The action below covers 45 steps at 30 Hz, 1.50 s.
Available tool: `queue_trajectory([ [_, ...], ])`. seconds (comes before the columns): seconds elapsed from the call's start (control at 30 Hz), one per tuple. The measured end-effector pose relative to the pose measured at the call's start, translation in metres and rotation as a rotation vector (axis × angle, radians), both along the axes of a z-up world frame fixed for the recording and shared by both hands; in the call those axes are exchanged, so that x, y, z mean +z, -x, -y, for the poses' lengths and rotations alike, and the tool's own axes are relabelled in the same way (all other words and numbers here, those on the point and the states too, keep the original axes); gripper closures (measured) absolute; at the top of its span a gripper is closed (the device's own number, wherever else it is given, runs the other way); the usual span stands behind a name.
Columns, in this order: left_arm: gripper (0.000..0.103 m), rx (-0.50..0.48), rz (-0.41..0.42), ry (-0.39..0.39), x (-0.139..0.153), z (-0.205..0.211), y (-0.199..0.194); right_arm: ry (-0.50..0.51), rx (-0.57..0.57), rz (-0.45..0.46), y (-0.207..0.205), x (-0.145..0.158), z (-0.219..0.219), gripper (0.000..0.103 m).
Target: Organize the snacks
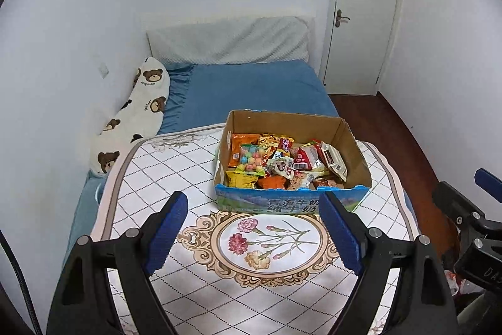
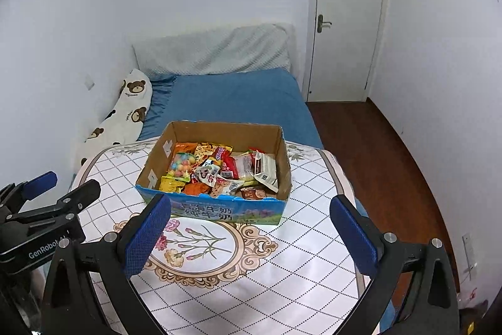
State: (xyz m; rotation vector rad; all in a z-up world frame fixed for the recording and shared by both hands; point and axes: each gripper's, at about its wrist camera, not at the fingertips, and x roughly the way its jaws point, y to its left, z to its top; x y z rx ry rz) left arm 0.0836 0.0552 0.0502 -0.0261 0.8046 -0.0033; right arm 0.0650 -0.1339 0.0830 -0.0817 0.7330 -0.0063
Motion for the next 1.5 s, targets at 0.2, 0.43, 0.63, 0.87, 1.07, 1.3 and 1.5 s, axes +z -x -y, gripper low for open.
queue_trajectory([
  [0.2, 0.018, 0.004, 0.004, -0.006, 0.001, -0.001, 0.004, -0.007, 0.009, -0.003, 0.005, -0.001, -0.002, 0.0],
  [0.43, 0.018, 0.005, 0.013, -0.011, 0.004, 0.003, 0.004, 0.001, 0.002, 0.013, 0.006, -0.001, -0.003, 0.0],
  [0.63, 0.018, 0.02, 0.007, -0.023, -0.003, 0.008, -0.011, 0.013, -0.014, 0.014, -0.009, -0.008, 0.003, 0.0],
  [0.87, 0.018, 0.029, -0.039, -0.027, -0.022, 0.01, -0.038, -0.001, -0.043, 0.001, -0.037, -0.026, 0.014, 0.0],
  [1.07, 0.018, 0.048, -0.062, -0.049, -0.038, 0.01, -0.064, -0.006, -0.068, -0.029, -0.064, -0.049, 0.022, 0.0],
  [1.3, 0.018, 0.052, -0.091, -0.054, -0.057, 0.011, -0.087, -0.011, -0.092, -0.048, -0.086, -0.065, 0.03, 0.0],
  [1.5, 0.003, 0.021, -0.108, -0.048, -0.067, 0.017, -0.096, -0.011, -0.115, -0.056, -0.096, -0.074, 0.035, 0.0],
])
